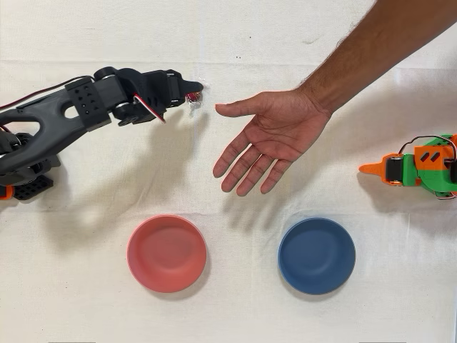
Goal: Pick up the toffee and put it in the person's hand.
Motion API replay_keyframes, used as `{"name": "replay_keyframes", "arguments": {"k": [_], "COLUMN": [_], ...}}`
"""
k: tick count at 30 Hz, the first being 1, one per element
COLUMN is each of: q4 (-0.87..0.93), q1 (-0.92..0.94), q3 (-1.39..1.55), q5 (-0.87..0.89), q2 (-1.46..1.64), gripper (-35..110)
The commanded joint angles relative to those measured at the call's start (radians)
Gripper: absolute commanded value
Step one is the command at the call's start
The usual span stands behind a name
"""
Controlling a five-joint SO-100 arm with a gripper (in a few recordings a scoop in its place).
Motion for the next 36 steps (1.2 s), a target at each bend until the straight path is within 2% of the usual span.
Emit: {"name": "replay_keyframes", "arguments": {"k": [1,19,36], "q4": [0.038,0.109,0.086], "q1": [-0.023,-0.038,-0.037], "q3": [-0.103,-0.285,-0.262], "q5": [0.017,0.057,0.109], "q2": [0.000,-0.195,-0.253], "gripper": [24,24,23]}}
